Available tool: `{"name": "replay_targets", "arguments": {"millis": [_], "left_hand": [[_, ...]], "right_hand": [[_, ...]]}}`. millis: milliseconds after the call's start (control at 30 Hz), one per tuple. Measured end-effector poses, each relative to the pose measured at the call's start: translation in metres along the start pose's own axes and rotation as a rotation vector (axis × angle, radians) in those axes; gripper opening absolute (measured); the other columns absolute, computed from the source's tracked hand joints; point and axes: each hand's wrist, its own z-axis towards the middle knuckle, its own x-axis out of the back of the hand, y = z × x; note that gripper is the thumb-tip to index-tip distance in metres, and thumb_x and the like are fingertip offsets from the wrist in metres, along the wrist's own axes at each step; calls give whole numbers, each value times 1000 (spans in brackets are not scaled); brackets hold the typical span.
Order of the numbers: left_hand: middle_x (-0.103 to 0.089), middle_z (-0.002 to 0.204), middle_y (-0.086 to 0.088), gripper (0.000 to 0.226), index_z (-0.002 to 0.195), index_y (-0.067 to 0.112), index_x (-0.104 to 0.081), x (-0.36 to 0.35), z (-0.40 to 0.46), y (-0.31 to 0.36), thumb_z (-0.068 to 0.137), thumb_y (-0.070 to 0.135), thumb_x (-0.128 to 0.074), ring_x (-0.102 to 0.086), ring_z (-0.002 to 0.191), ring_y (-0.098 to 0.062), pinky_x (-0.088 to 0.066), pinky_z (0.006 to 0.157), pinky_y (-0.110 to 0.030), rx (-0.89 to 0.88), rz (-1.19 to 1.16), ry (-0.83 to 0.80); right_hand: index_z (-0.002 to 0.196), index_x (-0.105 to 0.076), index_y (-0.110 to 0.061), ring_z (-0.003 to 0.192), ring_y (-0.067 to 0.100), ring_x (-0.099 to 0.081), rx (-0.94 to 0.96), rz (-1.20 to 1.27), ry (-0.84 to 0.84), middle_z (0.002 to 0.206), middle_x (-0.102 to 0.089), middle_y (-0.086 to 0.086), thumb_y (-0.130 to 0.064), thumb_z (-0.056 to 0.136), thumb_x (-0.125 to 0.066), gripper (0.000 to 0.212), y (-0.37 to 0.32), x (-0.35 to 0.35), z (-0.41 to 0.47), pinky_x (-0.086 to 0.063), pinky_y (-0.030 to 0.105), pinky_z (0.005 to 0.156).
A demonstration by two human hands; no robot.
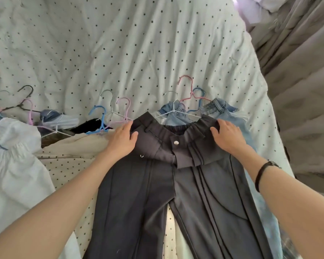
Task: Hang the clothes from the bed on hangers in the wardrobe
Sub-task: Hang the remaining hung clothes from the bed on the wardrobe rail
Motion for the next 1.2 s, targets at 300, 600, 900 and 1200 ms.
{"name": "replay_targets", "arguments": {"millis": [300, 600, 900, 1200], "left_hand": [[-39, 139, -17, 50, 142, 10, -32, -11, 10, 7, 97, 27, -44, -35, 129, -30, -29, 106, -41, 19, -81, 52], [-51, 133, -10, 47, 135, 13, -43, 34, -29, 52, 95, 37, -44, -45, 123, -28, -36, 100, -40, -134, -105, 113], [-65, 103, -6, 47, 110, 12, -59, 44, -144, 152, 87, 49, -42, -59, 98, -26, -45, 91, -43, -505, -83, 181], [-64, 107, -10, 40, 114, 9, -59, 20, -303, 287, 91, 40, -48, -58, 101, -26, -40, 93, -36, -934, -98, 158]], "right_hand": [[90, -53, -7, 92, 29, -54, -94, 280, 71, 91, -60, 9, -41, 94, -47, 35, -5, 14, 4, -41, 42, 86], [82, -57, -6, 75, 21, -52, -88, 637, 188, 70, -55, -1, -35, 87, -62, 29, 14, 51, -98, -32, 30, 64], [82, -64, -18, 75, 18, -59, -262, 759, 344, 77, -65, 0, -40, 79, -69, 23, 91, 95, -262, -46, 34, 70], [70, -58, -28, 66, 10, -54, -424, 714, 729, 66, -59, -9, -36, 79, -70, 17, 176, 119, -498, -39, 17, 59]]}}
